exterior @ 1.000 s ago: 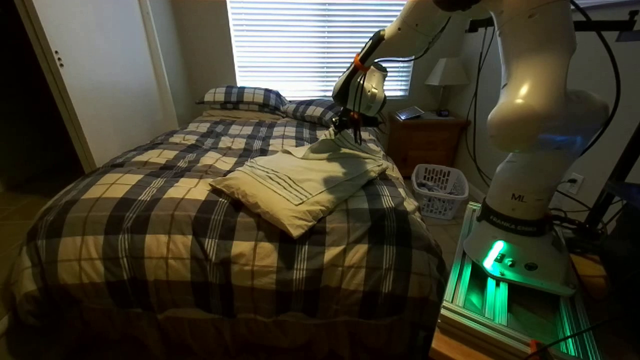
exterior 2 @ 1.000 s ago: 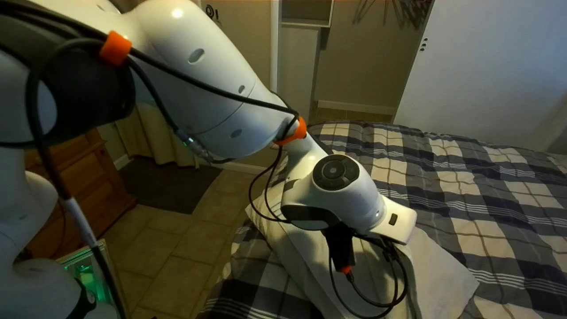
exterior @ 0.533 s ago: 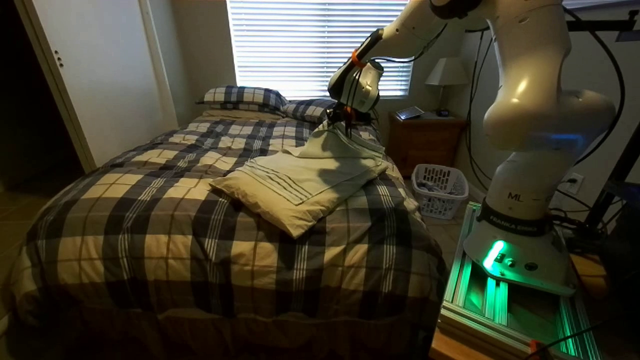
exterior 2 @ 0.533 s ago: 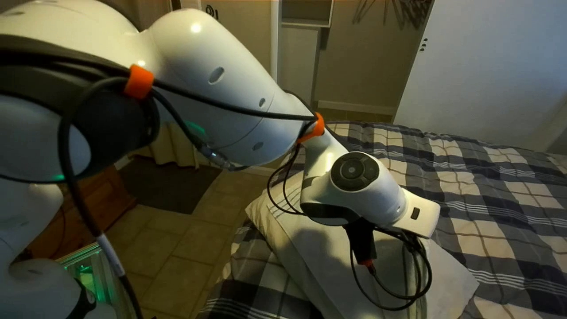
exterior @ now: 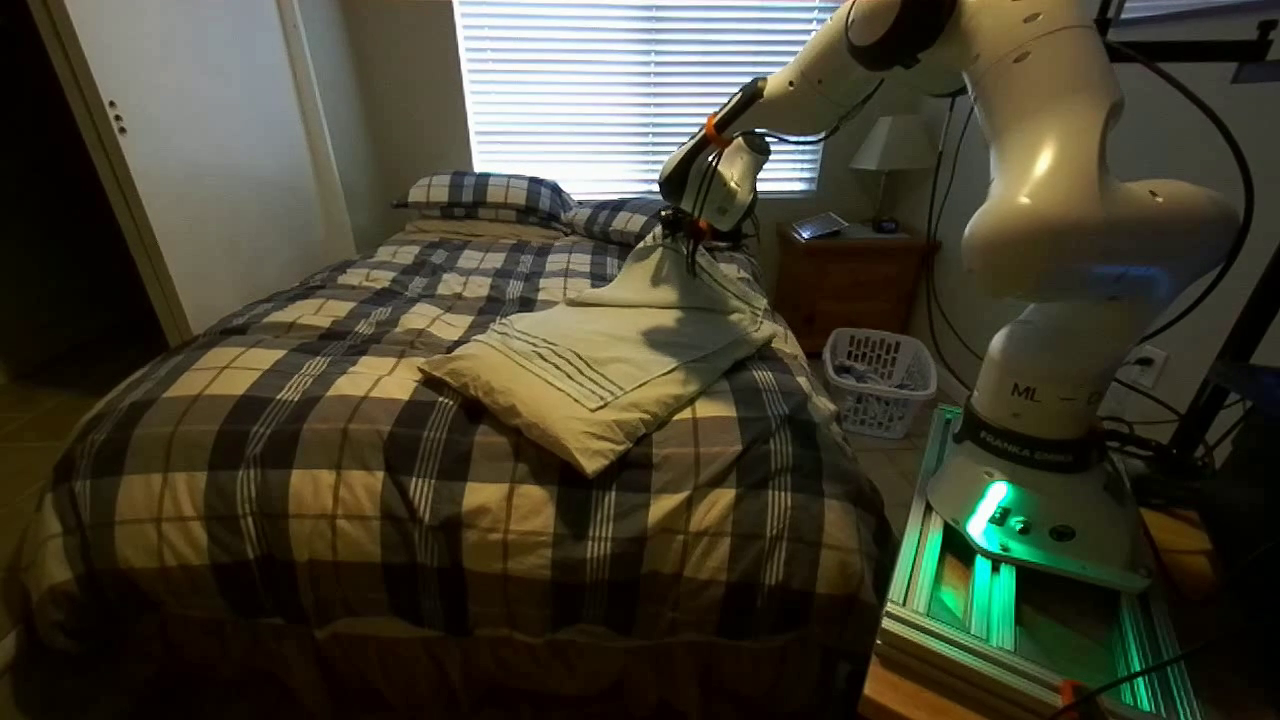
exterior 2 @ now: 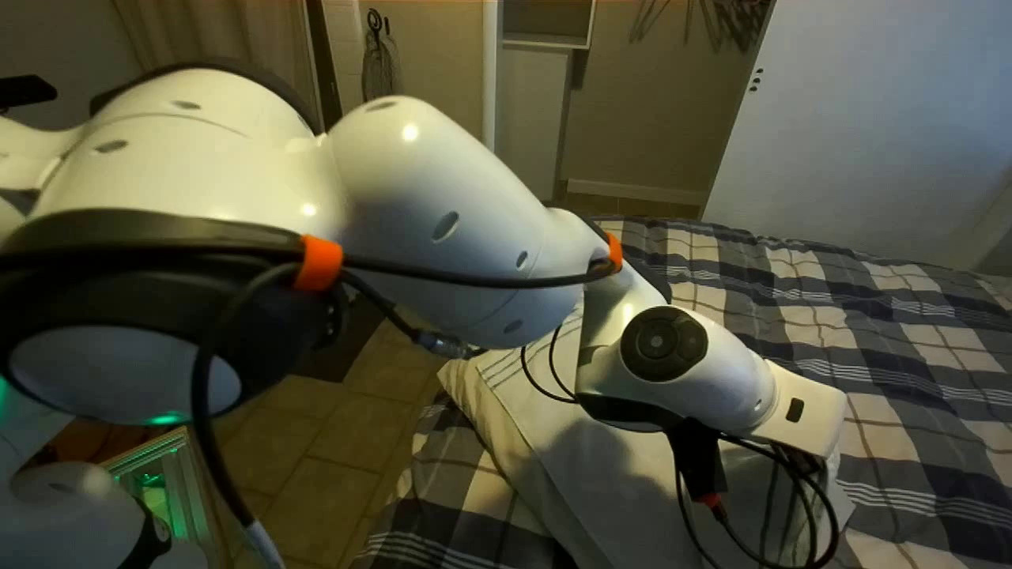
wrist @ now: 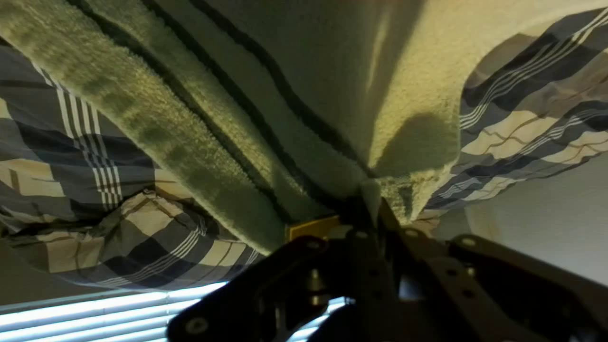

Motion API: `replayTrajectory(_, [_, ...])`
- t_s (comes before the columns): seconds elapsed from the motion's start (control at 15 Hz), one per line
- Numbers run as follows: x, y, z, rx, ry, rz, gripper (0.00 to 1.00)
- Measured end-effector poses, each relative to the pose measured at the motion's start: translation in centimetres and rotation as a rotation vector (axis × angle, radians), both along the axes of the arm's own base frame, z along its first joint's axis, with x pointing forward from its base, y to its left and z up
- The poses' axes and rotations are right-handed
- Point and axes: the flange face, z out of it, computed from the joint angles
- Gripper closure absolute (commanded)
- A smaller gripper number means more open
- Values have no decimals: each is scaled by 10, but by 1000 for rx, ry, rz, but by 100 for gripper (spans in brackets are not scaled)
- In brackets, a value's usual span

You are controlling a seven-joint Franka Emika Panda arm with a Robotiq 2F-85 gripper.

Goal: Unfold the towel fully from left to right on the pillow

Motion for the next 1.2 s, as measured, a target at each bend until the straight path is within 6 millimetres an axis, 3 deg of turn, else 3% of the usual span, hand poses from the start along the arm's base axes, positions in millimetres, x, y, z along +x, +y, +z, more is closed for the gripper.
replayTrajectory(0.27, [11, -16, -11, -24, -48, -12, 99])
replayTrajectory(0.67, [10, -42, -43, -36, -48, -59, 99])
replayTrajectory(1.2, [19, -69, -38, -81, -140, -129, 99])
